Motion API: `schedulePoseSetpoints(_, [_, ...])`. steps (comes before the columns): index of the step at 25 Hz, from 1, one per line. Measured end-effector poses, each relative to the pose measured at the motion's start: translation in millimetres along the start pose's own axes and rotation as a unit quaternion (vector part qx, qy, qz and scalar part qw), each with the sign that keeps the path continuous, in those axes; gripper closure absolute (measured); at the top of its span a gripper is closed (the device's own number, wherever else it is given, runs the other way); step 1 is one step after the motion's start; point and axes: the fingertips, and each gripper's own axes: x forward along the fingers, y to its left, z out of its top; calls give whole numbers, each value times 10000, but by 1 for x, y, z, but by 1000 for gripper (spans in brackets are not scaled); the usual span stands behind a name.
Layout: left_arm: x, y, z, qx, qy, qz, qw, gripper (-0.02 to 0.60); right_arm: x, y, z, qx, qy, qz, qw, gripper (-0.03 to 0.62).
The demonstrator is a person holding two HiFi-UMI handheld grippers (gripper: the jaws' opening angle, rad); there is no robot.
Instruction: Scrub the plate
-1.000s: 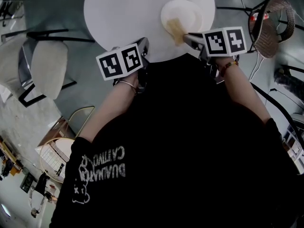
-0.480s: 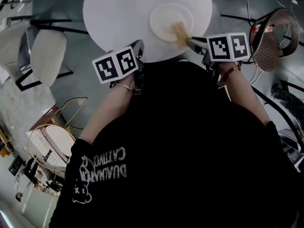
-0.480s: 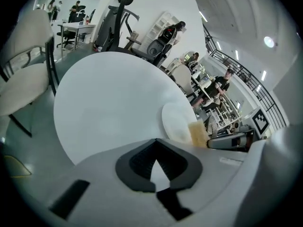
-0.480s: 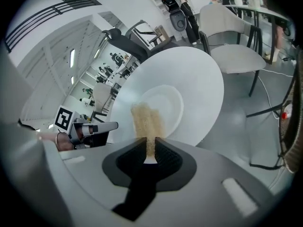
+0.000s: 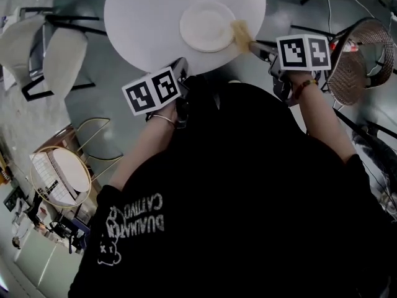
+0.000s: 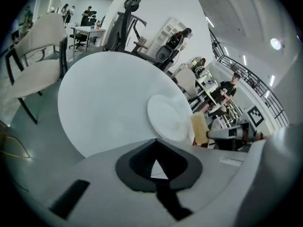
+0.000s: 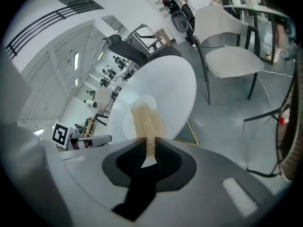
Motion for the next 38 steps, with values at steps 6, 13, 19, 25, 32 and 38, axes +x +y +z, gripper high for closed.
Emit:
schedulePoseSetpoints(6, [-24,-39,23,-18,-923,-177,9956,577,-39,-10,0,-22,-469,163,9988,536])
schedulePoseSetpoints(13, [-86,-113,77,143,-2440,-989,9646,577,-106,39,55,-458,-1889,1195,9736,536])
schedulePoseSetpoints(19, [-162,-165,121,581,-3767,-1288,9155,578,-182,96,85,-1937,-2694,945,9386,536])
schedulePoseSetpoints(25, [-191,-194,114,1213,-4036,-1125,8999,577,-229,129,80,-2334,-3001,1221,9168,539])
schedulePoseSetpoints(32, [-212,-194,115,1272,-4199,-1094,8919,577,-239,136,80,-2353,-3149,1373,9092,539])
schedulePoseSetpoints(38, [-216,-215,106,1224,-4311,-1197,8859,578,-260,124,83,-2466,-3228,1280,9048,539])
